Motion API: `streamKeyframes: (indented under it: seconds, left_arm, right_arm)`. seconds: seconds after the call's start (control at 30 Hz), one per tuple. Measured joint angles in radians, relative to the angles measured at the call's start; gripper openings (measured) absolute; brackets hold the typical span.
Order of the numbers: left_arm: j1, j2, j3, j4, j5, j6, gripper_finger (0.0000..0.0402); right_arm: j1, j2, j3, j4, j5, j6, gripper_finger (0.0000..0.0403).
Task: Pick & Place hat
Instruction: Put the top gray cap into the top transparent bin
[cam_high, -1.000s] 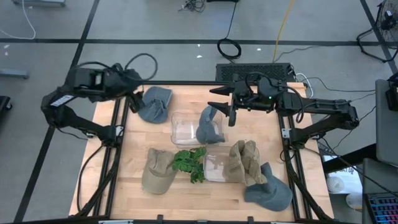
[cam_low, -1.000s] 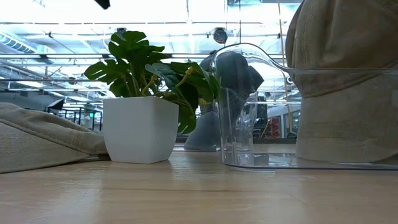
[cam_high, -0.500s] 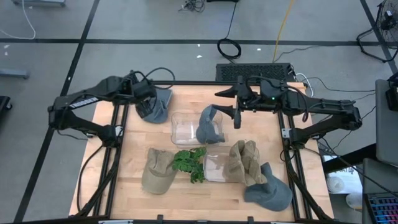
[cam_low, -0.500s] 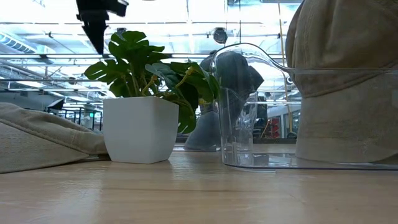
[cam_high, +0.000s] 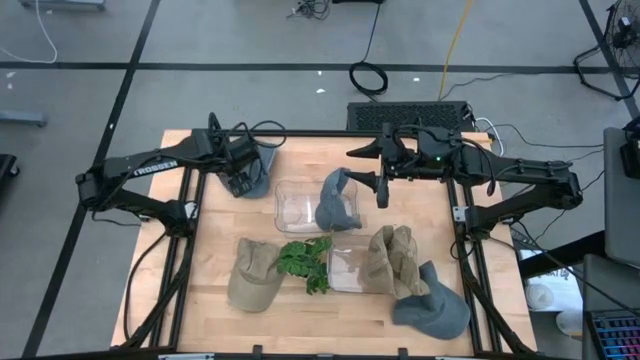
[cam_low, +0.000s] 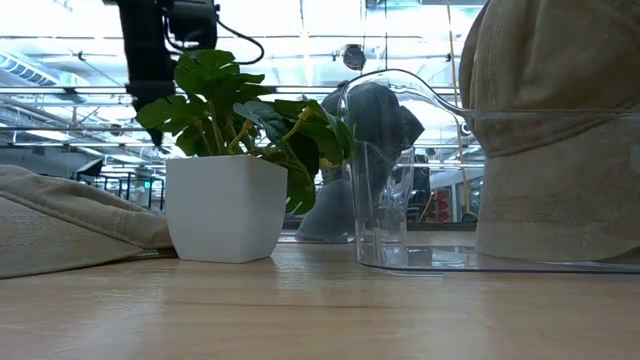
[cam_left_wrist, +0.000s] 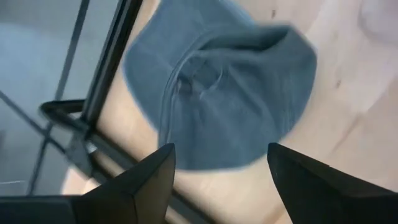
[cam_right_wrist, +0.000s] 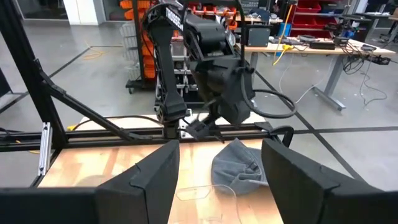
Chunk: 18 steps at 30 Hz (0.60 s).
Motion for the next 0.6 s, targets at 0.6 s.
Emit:
streamKeyframes:
  seconds: [0.6]
  left_arm:
    - [0.178,0.124,-0.051,0.488,0.222,-0.364,0.0267]
  right_arm:
    - [0.0,0.0,0.0,-0.052,0.0,0.032,0.0217]
